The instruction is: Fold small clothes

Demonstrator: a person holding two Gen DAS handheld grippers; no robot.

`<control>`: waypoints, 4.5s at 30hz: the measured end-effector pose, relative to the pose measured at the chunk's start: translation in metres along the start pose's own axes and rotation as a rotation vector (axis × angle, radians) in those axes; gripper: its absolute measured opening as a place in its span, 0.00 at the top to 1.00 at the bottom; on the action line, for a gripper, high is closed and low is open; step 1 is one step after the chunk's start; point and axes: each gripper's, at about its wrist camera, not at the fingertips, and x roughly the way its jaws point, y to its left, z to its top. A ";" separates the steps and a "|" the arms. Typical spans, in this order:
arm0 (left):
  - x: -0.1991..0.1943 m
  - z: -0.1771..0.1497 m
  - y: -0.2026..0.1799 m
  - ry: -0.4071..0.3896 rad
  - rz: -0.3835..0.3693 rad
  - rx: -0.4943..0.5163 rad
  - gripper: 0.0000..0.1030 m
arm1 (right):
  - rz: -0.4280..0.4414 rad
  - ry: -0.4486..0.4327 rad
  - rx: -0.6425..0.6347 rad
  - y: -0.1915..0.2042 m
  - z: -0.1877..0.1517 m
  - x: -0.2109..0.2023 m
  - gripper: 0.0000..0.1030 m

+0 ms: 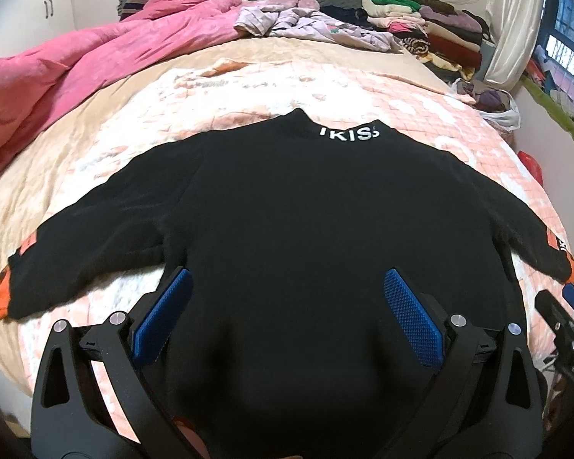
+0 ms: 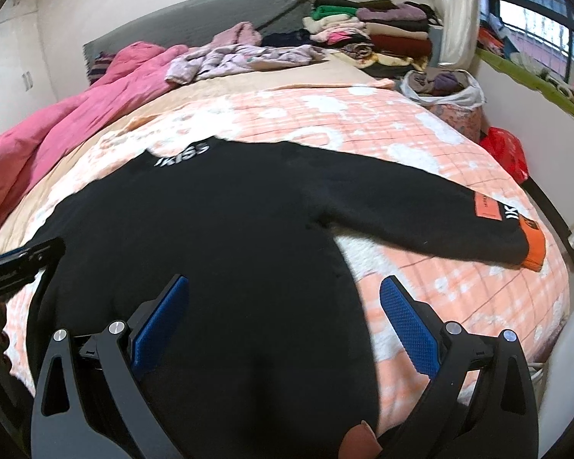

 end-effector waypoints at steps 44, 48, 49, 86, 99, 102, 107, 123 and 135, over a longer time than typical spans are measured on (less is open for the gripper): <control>0.105 0.051 -0.016 0.064 0.020 -0.040 0.09 | -0.194 0.034 0.654 -0.260 0.007 0.082 0.13; 0.103 0.050 -0.010 0.064 0.024 -0.059 0.09 | -0.140 -0.044 0.688 -0.267 0.015 0.076 0.60; 0.102 0.050 -0.008 0.058 0.025 -0.064 0.09 | -0.121 -0.059 0.688 -0.267 0.016 0.075 0.71; 0.043 0.057 0.112 -0.022 -0.126 -0.321 0.09 | 0.426 -0.126 0.083 0.071 0.117 0.070 0.81; 0.038 0.052 0.148 -0.042 -0.203 -0.421 0.09 | 0.418 -0.080 -0.192 0.170 0.082 0.095 0.37; 0.039 0.050 0.154 -0.040 -0.212 -0.441 0.09 | 0.434 -0.097 -0.271 0.178 0.075 0.087 0.35; 0.044 0.049 0.149 -0.023 -0.245 -0.433 0.09 | 0.434 -0.061 -0.245 0.160 0.070 0.085 0.30; 0.078 0.045 0.100 0.022 -0.144 -0.262 1.00 | 0.163 -0.017 -0.070 0.049 0.075 0.099 0.24; 0.058 0.036 0.116 -0.014 -0.047 -0.252 0.88 | 0.136 0.034 -0.077 0.040 0.066 0.109 0.24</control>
